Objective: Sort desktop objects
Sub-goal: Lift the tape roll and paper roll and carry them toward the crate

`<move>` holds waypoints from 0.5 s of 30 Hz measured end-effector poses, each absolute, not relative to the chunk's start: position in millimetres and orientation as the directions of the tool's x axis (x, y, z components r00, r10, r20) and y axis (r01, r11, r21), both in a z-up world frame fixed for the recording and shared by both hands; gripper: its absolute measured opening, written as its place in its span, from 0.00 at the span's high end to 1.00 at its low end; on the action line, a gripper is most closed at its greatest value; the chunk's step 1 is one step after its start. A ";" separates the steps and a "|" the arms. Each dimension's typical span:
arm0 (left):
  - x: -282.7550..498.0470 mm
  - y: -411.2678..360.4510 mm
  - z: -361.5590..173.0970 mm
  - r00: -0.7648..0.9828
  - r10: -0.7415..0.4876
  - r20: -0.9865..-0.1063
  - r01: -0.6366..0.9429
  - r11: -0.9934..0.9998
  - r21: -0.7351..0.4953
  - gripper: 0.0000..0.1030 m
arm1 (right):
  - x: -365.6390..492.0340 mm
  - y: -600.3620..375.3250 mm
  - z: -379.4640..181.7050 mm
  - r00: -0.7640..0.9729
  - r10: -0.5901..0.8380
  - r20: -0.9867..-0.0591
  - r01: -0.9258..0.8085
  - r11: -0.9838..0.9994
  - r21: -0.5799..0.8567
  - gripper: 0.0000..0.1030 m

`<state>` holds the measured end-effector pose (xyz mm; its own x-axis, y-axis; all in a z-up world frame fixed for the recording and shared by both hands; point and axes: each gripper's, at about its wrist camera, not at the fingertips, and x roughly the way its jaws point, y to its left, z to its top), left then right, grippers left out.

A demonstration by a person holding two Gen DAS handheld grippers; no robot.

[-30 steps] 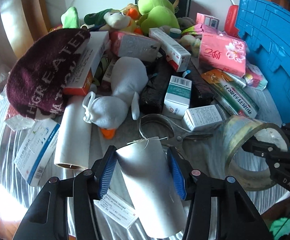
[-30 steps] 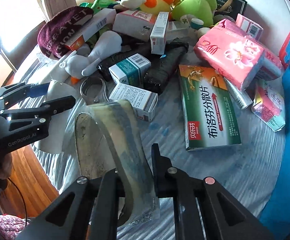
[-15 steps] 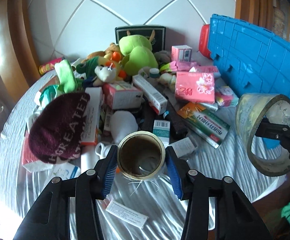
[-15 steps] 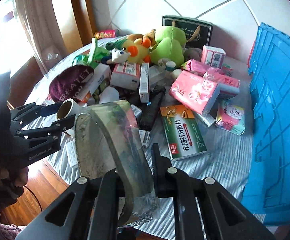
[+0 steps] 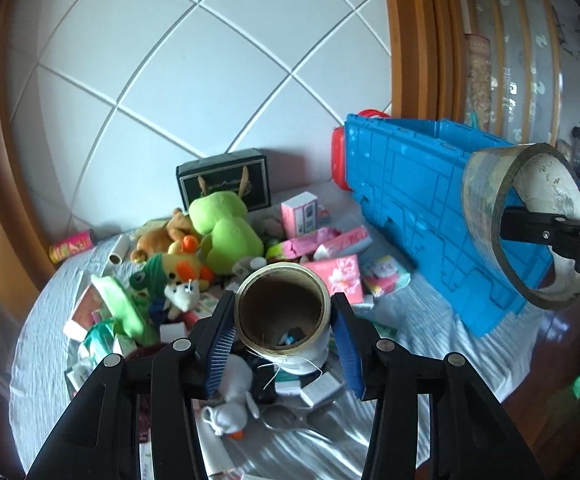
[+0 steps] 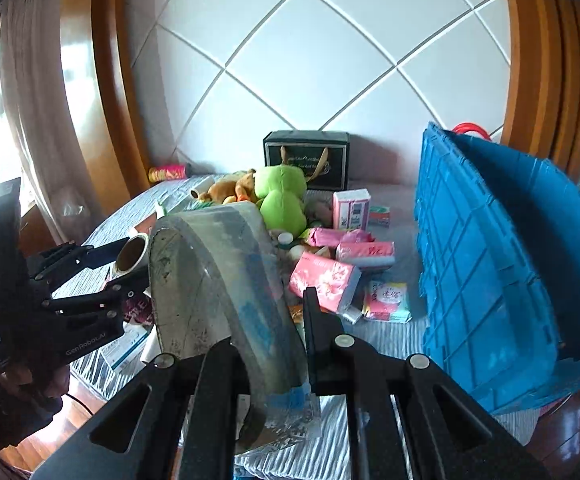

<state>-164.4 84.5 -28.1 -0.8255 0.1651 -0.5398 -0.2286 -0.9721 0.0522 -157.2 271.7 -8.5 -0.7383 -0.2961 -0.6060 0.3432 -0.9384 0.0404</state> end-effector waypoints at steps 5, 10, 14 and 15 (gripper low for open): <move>-159.7 109.3 15.3 -0.839 0.272 -0.471 -0.325 -0.945 0.034 0.55 | -147.4 308.0 30.2 -0.810 -0.236 -0.536 0.251 -0.967 0.046 0.89; -158.3 159.4 61.2 -0.840 0.367 -0.400 -0.411 -0.911 0.028 0.56 | -132.2 367.3 72.7 -0.875 -0.154 -0.459 0.140 -0.988 0.064 0.89; -160.5 218.8 91.8 -0.833 0.420 -0.361 -0.466 -0.883 0.048 0.56 | -129.2 425.6 97.0 -0.899 -0.075 -0.431 0.052 -0.997 0.065 0.89; -160.8 234.7 98.3 -0.834 0.428 -0.348 -0.474 -0.879 0.054 0.56 | -130.4 442.1 100.7 -0.901 -0.067 -0.429 0.038 -0.996 0.076 0.89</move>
